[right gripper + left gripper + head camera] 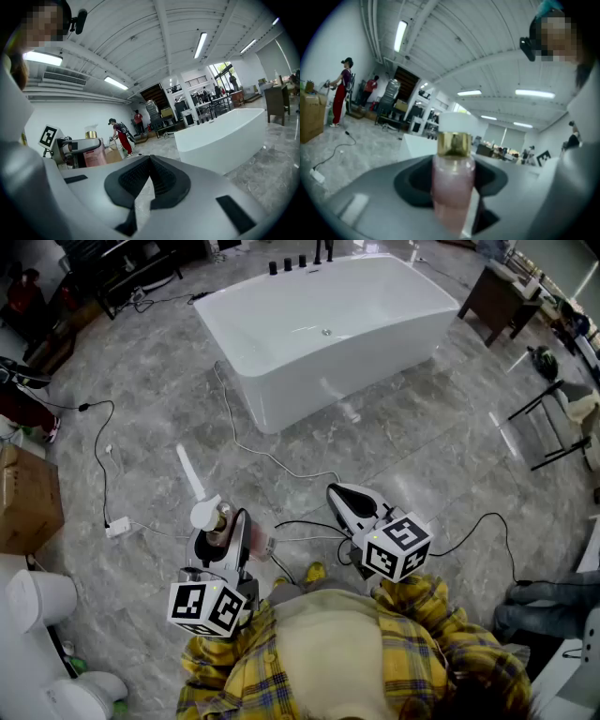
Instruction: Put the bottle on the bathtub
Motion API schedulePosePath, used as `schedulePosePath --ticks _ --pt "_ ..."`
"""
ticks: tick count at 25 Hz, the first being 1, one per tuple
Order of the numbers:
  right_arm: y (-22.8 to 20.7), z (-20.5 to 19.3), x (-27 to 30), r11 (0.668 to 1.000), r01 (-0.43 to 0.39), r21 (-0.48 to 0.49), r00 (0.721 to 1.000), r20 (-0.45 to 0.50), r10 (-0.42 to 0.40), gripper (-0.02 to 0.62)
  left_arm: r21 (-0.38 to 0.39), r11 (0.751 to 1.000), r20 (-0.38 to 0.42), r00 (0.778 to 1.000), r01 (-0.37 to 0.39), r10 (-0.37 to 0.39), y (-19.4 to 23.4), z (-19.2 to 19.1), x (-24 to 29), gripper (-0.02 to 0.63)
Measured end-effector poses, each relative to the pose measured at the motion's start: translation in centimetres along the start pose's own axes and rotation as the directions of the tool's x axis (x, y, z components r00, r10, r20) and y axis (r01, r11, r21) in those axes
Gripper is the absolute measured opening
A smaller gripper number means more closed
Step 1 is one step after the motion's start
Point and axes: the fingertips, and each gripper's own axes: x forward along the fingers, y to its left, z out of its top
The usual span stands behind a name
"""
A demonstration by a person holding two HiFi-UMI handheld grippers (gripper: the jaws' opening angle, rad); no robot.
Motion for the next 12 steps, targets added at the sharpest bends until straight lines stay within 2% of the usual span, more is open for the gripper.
schedulePosePath --ticks 5,12 --pt "-1.5 0.2 -0.1 1.000 -0.008 -0.007 1.000 -0.012 0.008 0.014 -0.004 1.000 -0.003 1.000 0.014 -0.014 -1.6 -0.1 1.2 0.218" --pt "-2.4 0.6 0.6 1.000 -0.009 -0.002 1.000 -0.011 0.009 0.014 0.001 1.000 -0.021 1.000 0.004 -0.004 -1.4 0.0 2.5 0.218"
